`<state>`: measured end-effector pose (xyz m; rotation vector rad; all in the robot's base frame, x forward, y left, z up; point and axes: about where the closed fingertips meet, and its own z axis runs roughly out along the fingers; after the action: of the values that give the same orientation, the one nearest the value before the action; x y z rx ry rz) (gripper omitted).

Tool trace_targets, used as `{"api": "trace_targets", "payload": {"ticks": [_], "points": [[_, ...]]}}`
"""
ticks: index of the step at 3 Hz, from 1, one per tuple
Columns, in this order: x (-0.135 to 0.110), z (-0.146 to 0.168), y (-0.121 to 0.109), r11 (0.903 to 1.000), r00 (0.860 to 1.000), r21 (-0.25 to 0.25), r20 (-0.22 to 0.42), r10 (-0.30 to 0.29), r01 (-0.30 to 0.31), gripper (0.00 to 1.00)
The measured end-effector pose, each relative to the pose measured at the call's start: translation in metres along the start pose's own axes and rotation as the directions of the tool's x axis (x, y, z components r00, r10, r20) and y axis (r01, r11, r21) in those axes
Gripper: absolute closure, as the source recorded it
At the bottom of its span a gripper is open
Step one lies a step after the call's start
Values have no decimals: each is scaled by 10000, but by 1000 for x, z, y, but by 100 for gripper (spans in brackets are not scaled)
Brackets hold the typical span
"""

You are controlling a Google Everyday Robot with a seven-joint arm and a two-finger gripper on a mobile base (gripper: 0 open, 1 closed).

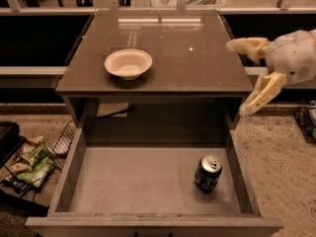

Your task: Place pepsi can into top drawer

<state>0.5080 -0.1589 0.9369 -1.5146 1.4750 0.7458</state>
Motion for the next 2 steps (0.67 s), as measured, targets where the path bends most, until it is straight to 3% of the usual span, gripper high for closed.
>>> {"api": "trace_targets", "payload": {"ticks": [1,2], "points": [[-19,-48,-18,9620,9831,2726,-1720,625,-135,0],[-13,-75,-16,8869,9495,4616,-2853,1302,172,0]]}}
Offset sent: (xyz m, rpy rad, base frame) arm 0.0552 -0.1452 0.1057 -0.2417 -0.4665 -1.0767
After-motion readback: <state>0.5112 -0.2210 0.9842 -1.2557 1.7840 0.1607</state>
